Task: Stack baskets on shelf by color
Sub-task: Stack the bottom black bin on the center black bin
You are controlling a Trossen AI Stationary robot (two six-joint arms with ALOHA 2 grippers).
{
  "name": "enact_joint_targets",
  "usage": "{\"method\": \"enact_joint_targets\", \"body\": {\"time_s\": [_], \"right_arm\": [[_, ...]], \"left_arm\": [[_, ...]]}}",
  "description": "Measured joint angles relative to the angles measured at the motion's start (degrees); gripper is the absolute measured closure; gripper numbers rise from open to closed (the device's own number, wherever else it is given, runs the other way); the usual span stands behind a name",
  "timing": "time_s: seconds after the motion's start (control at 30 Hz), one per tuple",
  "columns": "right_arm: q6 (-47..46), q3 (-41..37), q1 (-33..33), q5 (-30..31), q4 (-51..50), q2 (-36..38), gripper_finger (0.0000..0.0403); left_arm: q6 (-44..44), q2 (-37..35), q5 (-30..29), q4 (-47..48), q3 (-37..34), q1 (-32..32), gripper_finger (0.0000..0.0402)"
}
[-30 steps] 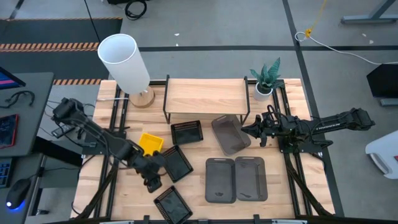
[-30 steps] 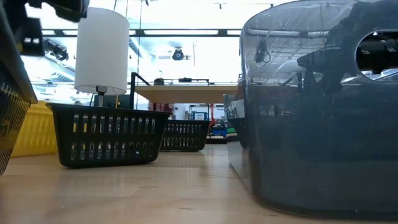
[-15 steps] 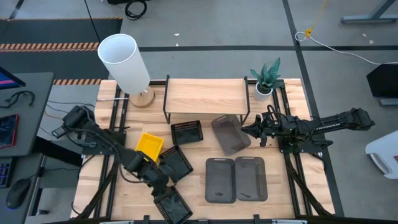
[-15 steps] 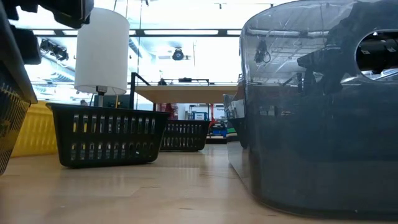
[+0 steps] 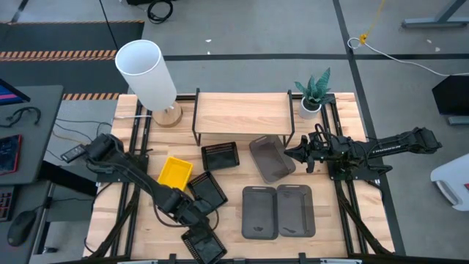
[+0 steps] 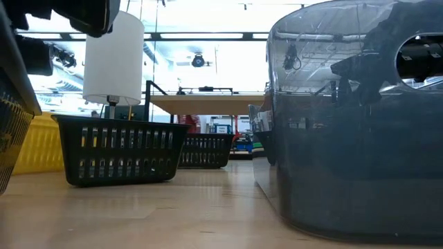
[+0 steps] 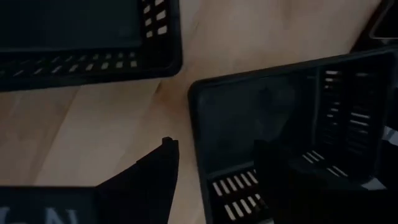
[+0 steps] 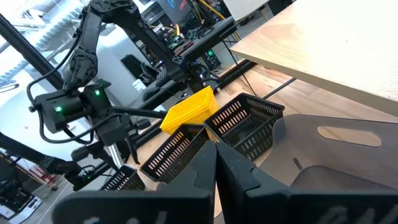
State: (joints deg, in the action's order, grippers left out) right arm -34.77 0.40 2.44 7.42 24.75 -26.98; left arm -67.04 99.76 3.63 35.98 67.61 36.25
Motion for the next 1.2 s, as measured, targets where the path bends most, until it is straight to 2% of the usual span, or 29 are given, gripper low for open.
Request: {"method": "enact_joint_targets", "body": {"time_s": [0.3, 0.67, 1.0, 1.2], "right_arm": [[-0.02, 0.00, 0.00, 0.00, 0.02, -0.02, 0.0389], [-0.01, -0.02, 0.02, 0.00, 0.02, 0.00, 0.0389], [-0.02, -0.02, 0.00, 0.00, 0.13, -0.02, 0.0389], [-0.02, -0.01, 0.02, 0.00, 0.22, -0.02, 0.0389]], "left_arm": [[-2.21, 1.65, -0.96, 0.37, 0.00, 0.00, 0.0196], [0.41, 1.65, -1.12, 2.94, -0.13, -0.07, 0.0254], [0.61, 3.27, -1.02, 3.48, -0.13, -0.20, 0.0253], [1.49, 3.68, -0.84, 3.78, -0.13, -0.35, 0.0284]]}}
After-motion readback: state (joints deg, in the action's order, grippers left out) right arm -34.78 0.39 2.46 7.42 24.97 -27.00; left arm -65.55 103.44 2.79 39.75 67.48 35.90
